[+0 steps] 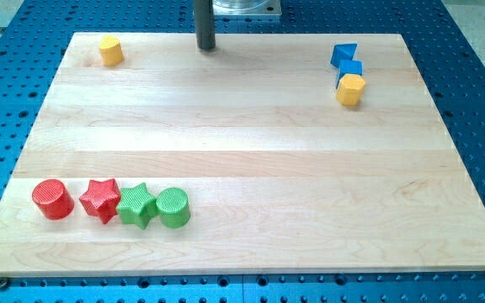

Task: Separate the blue triangle from the blue cube

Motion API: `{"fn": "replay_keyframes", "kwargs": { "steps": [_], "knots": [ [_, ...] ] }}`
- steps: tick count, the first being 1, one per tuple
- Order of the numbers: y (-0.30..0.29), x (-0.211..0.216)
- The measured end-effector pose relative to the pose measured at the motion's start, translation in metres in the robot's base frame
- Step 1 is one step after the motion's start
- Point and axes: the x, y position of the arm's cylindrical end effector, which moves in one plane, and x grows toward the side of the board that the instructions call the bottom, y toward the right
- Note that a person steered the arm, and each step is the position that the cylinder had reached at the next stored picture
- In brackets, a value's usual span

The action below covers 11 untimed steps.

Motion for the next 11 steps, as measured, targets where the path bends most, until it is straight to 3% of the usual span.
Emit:
{"fn": "replay_keyframes", "kwargs": {
  "steps": [3,4,6,7,8,9,11],
  "knots": [
    [0.268,0.026],
    [0.324,0.034],
    [0.199,0.053],
    [0.236,0.058],
    [0.182,0.087],
    [0.115,0.078],
    [0.137,0.038]
  ]
}}
